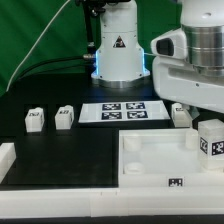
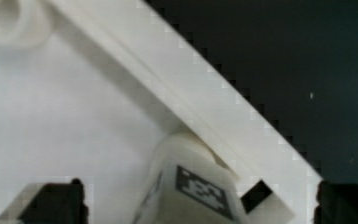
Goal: Assemble one leg
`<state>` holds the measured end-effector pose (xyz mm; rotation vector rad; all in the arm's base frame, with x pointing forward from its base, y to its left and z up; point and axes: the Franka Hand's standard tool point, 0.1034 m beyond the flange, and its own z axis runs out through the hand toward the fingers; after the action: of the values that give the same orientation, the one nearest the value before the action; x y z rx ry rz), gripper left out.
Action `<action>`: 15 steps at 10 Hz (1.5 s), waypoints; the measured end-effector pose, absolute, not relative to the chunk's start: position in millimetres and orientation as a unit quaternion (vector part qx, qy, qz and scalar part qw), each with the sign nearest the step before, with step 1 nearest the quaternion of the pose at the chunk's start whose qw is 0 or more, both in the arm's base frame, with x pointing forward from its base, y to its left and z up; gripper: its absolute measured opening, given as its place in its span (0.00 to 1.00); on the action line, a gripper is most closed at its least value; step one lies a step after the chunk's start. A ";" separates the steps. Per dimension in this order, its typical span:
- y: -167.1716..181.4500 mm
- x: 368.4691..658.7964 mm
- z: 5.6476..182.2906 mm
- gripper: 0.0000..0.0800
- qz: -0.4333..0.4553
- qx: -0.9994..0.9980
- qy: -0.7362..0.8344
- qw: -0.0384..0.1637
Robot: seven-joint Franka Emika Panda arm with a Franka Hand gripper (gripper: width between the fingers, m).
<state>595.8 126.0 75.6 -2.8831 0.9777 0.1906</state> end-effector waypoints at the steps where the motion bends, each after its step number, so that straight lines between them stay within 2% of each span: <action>1: 125.7 595.9 75.6 0.81 0.059 -0.961 0.264 0.049; 8: 118.8 598.4 76.7 0.81 0.037 -0.992 -0.112 0.049; 10: 118.9 598.3 76.4 0.81 0.037 -0.993 -0.102 0.049; 12: 118.8 598.2 76.4 0.49 0.037 -0.993 -0.101 0.049; 13: 116.6 599.1 76.6 0.37 0.036 -0.993 -0.101 0.048; 15: 114.6 599.0 76.1 0.37 0.037 -0.994 -0.096 0.047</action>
Offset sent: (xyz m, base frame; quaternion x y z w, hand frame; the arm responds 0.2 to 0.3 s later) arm 0.0047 0.0010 0.0015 -0.0178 -0.0016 -0.2275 0.9736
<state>599.0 114.6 76.1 -3.0311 -0.2923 0.1115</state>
